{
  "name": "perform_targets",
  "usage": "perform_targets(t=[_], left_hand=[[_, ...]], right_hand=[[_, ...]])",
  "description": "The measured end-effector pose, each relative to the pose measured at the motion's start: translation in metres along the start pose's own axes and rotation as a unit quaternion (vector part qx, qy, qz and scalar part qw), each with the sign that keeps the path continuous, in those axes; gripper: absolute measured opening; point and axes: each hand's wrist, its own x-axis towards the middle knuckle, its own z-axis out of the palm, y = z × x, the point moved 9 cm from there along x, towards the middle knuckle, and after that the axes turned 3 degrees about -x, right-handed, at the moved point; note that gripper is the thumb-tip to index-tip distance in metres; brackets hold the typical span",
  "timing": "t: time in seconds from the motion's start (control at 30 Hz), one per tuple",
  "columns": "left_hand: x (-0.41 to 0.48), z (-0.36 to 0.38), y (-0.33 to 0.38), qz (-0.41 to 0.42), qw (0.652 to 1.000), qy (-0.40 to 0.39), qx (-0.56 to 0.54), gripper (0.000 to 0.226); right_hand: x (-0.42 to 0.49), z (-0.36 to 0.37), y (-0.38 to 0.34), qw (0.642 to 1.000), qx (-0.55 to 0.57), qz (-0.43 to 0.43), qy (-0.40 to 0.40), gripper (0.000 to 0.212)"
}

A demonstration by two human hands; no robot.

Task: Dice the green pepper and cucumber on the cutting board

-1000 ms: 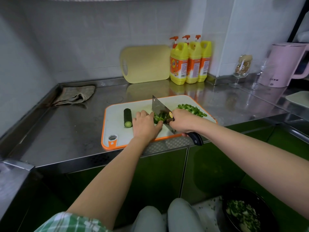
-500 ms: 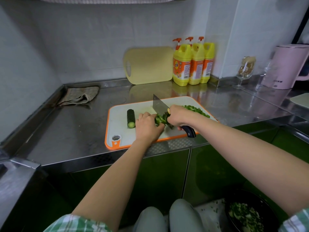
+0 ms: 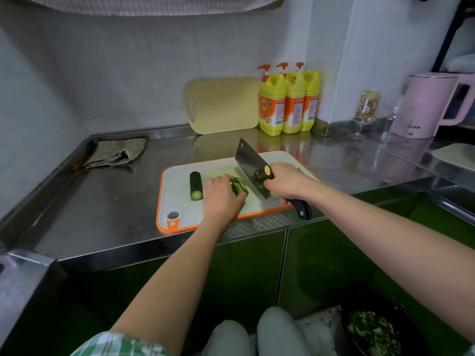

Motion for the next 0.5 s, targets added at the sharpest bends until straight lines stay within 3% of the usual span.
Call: perform_targets(t=[0.5], left_hand=[[0.003, 0.003, -0.002, -0.006, 0.999, -0.016, 0.039, 0.037]], right_hand=[[-0.01, 0.022, -0.008, 0.999, -0.024, -0.022, -0.043, 0.014]])
